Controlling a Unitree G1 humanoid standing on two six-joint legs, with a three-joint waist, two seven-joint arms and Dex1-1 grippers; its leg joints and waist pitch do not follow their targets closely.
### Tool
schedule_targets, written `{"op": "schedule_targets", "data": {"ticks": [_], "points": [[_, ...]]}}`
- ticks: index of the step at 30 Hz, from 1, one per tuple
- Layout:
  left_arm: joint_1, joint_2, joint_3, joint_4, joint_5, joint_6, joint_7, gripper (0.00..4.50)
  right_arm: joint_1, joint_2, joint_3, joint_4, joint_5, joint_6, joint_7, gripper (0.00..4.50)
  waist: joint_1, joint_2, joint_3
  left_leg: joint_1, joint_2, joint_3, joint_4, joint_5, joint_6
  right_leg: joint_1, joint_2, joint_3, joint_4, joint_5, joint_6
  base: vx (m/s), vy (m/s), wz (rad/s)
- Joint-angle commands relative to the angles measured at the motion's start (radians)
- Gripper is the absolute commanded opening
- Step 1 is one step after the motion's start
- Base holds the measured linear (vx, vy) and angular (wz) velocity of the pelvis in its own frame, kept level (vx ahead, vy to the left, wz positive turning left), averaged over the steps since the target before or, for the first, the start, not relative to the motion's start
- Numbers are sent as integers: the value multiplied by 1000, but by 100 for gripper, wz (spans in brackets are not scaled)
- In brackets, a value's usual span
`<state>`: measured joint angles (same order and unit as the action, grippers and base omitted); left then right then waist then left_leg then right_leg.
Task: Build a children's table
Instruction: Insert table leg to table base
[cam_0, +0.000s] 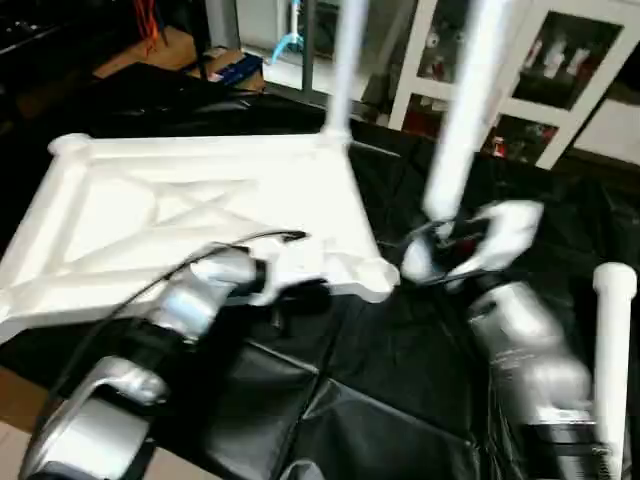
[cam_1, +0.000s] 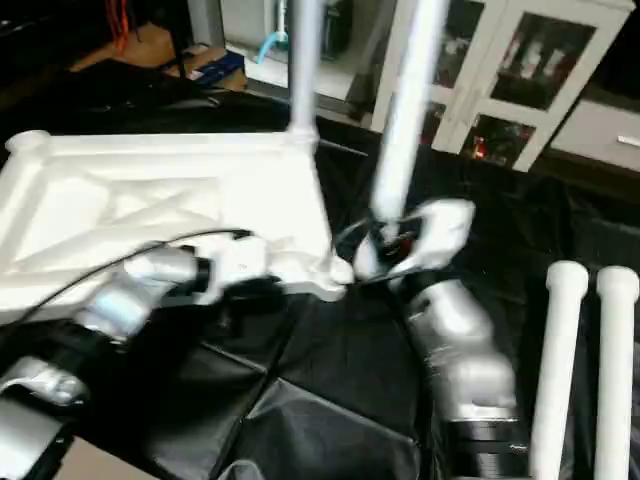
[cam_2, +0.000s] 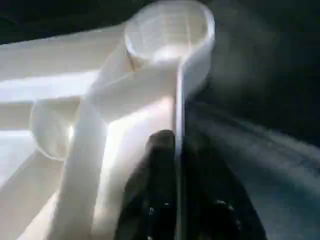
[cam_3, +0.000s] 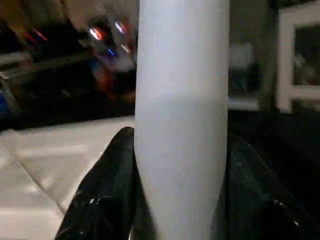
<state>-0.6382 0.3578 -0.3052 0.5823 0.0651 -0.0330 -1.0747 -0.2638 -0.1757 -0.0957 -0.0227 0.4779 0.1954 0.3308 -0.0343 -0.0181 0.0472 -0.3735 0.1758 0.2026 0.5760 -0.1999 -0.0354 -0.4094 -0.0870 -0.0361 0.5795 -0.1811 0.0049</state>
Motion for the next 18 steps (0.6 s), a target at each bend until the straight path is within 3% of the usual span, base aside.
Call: {"op": "schedule_targets", "data": {"ticks": [1,4,7,8,9,10,12,13,15,16,18], "points": [[2,-7,44,-78,-93,24,-61,72,-27,-16,-3,-51,45,37,38,185,16,2,-65,21,58,-16,-53,-42,137,53,-53,37,-26,107,-328,0,0,0],[-7,2,89,-132,-182,80,-104,96,-55,-48,7,-59,57,58,71,185,27,2,-62,25,58,-13,-53,-63,107,49,-48,37,-25,64,-325,0,0,0],[-50,-3,168,-187,-300,210,-113,104,-76,-85,29,-73,74,105,133,185,37,3,-57,29,54,-10,-54,-119,68,47,-45,37,-26,-1,-312,0,0,0],[-54,-4,173,-187,-307,216,-111,127,-77,-88,31,-73,74,107,138,185,40,3,-57,29,54,-11,-53,-126,60,47,-46,37,-27,-14,-308,0,0,0],[-74,-9,196,-188,-333,241,-100,133,-81,-100,40,-75,75,118,158,185,43,3,-56,32,53,-9,-53,-147,50,44,-45,37,-30,-38,-300,0,0,0],[-142,-32,266,-136,-353,257,-20,136,-84,-115,51,-93,89,149,189,185,47,2,-56,30,51,-10,-52,-149,44,46,-45,36,-32,-51,-293,0,0,0],[-187,-38,297,-82,-341,254,41,141,-84,-114,54,-105,98,164,192,185,52,2,-56,31,49,-9,-50,-149,40,44,-44,35,-33,-56,-285,0,0,0],[-264,-46,331,26,-290,252,204,154,-80,-110,68,-120,100,176,199,185,54,0,-56,26,49,-12,-51,-154,35,48,-45,35,-34,-73,-270,0,0,0],[-321,-52,339,104,-236,249,353,161,-76,-107,84,-127,96,180,205,185,57,-5,-58,23,50,-18,-48,-164,27,53,-51,34,-33,-94,-245,0,0,0],[-381,-71,347,166,-207,248,481,161,-76,-99,101,-120,83,174,207,185,58,-14,-56,19,50,-19,-48,-156,30,53,-52,35,-37,-103,-231,0,0,0],[-428,-97,350,181,-216,246,525,161,-78,-92,115,-107,70,170,205,185,64,-11,-60,19,49,-20,-45,-121,29,55,-55,35,-32,-79,-230,0,0,0]]}}
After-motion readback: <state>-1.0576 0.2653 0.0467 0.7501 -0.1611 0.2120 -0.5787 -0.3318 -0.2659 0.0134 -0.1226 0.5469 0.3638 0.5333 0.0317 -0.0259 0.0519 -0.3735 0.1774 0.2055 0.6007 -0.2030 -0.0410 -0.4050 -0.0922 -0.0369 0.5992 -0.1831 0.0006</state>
